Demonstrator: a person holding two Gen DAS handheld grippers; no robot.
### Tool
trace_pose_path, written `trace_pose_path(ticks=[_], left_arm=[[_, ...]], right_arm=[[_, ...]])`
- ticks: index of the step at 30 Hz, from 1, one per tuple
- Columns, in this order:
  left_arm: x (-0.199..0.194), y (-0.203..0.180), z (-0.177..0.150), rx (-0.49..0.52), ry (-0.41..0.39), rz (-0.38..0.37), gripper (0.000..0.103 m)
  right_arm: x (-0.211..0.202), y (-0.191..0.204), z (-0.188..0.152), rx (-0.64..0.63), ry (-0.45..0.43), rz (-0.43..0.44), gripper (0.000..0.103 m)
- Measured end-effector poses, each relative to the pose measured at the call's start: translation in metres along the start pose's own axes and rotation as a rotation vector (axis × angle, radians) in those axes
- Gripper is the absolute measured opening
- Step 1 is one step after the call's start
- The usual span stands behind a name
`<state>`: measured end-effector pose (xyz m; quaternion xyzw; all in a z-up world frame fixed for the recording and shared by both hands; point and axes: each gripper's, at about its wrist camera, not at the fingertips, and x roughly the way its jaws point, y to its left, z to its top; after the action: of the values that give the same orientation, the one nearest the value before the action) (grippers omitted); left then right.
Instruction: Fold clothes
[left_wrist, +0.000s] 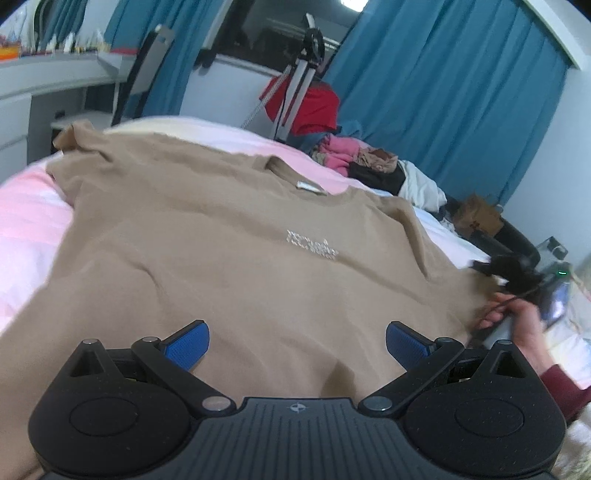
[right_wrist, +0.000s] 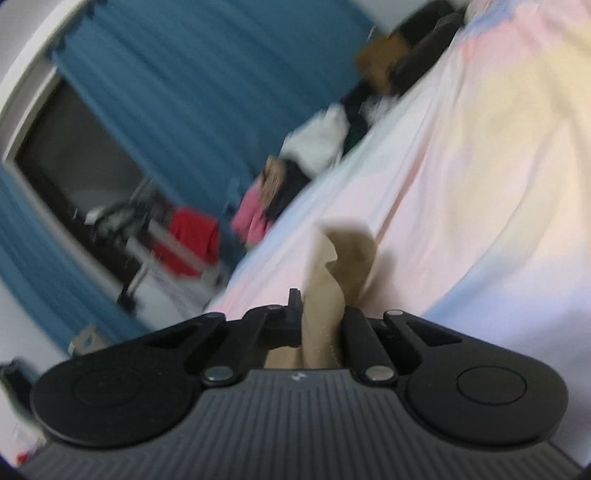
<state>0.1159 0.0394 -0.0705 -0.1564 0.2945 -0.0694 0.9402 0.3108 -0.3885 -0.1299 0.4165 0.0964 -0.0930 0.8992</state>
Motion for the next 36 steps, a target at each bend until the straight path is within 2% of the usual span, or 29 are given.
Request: trace_pose_path(ticks=[4, 9, 14, 19, 21, 24, 27, 31, 34, 36], left_arm=[[-0.006, 0.000, 0.002, 0.018, -0.020, 0.031, 0.103], [-0.021, 0.003, 0.010, 0.010, -0.061, 0.034, 0.103], [-0.036, 0.005, 0.027, 0.028, -0.115, 0.056, 0.103], [-0.049, 0.009, 0.043, 0.112, -0.115, 0.127, 0.103], [-0.054, 0.017, 0.046, 0.141, -0.119, 0.178, 0.103], [-0.061, 0.041, 0.055, 0.094, -0.125, 0.241, 0.103], [-0.075, 0.068, 0.063, 0.010, -0.158, 0.265, 0.103], [-0.074, 0.093, 0.067, -0.032, -0.119, 0.294, 0.103], [-0.070, 0.104, 0.066, -0.055, -0.092, 0.301, 0.103], [-0.067, 0.109, 0.066, -0.067, -0.078, 0.304, 0.103]], right_arm=[[-0.011, -0.014, 0.023, 0.027, -0.064, -0.060, 0.004], [-0.017, -0.001, 0.028, -0.016, -0.085, -0.065, 0.004], [-0.039, 0.043, 0.022, -0.194, -0.110, -0.074, 0.004], [-0.067, 0.132, 0.007, -0.382, -0.150, 0.013, 0.004], [-0.083, 0.176, -0.015, -0.474, -0.152, 0.070, 0.004], [-0.094, 0.234, -0.056, -0.585, -0.119, 0.161, 0.004], [-0.092, 0.279, -0.113, -0.706, -0.060, 0.227, 0.004], [-0.067, 0.307, -0.199, -0.860, 0.080, 0.237, 0.004], [-0.038, 0.299, -0.252, -0.943, 0.198, 0.200, 0.004], [-0.019, 0.290, -0.272, -0.948, 0.279, 0.173, 0.005]])
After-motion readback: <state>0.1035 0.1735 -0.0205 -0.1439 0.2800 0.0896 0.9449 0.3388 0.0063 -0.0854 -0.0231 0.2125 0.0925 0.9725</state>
